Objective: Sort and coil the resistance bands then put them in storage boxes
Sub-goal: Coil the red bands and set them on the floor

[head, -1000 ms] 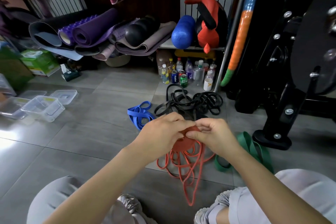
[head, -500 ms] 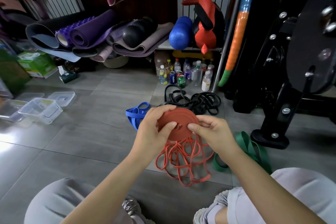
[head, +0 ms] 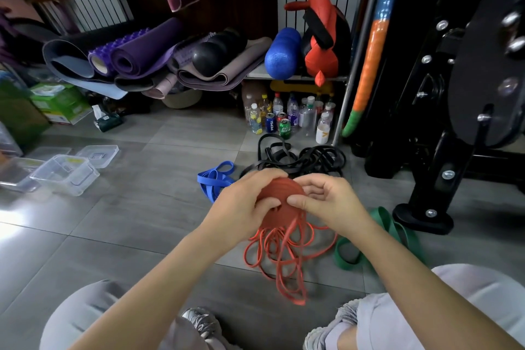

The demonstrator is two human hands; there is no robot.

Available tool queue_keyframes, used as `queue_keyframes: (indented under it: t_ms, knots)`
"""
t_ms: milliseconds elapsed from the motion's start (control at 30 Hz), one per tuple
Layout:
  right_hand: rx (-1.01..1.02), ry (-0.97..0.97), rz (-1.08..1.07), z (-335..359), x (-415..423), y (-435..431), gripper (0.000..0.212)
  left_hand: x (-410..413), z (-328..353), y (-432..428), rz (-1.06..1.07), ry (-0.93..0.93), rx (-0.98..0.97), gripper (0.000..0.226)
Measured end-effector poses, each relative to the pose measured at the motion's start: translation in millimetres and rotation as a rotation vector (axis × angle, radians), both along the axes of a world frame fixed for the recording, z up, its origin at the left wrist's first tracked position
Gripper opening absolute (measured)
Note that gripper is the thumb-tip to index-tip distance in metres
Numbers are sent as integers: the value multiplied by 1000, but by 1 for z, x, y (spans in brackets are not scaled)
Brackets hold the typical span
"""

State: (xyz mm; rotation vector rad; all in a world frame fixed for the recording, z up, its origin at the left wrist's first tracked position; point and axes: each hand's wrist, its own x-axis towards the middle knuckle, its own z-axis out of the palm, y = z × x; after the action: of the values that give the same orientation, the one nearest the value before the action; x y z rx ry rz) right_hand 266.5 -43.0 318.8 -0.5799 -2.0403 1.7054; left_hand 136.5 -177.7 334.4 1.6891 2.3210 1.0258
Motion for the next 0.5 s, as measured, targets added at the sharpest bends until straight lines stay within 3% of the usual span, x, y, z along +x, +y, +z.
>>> queue_keyframes:
  t_ms: [267, 400, 500]
  knots:
    - [-178, 89, -7, -12, 5, -9, 23, 8, -2, -3, 96, -355, 278, 52]
    - [-238, 166, -57, -11, 1, -11, 22, 15, -9, 2, 109, -491, 356, 44]
    - [-182, 107, -45, -8, 2, -5, 20, 10, -8, 1, 106, -342, 192, 46]
